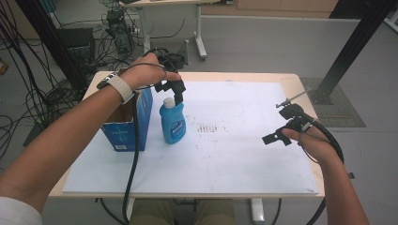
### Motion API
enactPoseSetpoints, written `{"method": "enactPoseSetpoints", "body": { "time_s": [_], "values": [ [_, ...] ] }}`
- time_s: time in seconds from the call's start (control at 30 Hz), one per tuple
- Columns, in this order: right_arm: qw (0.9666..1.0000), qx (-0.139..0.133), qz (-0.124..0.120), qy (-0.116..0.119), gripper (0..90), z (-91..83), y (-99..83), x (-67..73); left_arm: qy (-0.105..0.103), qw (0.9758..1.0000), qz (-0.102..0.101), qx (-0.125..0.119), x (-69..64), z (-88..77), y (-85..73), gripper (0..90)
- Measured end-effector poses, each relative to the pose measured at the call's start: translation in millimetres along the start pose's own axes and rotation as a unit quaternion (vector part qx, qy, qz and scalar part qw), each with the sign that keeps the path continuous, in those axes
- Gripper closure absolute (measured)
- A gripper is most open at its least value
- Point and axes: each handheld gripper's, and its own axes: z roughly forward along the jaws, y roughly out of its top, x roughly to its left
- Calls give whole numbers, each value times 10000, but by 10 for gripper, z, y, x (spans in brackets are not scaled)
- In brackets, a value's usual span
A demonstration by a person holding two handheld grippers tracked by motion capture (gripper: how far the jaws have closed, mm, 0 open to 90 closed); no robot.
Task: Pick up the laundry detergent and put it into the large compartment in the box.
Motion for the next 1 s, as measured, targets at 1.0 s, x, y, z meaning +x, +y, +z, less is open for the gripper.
{"method": "enactPoseSetpoints", "body": {
  "time_s": [1.0],
  "values": [
    [10000,-7,11,-10,74,-14,-15,-8,40,10000,-28,6,-1,-5,2,87]
  ]
}}
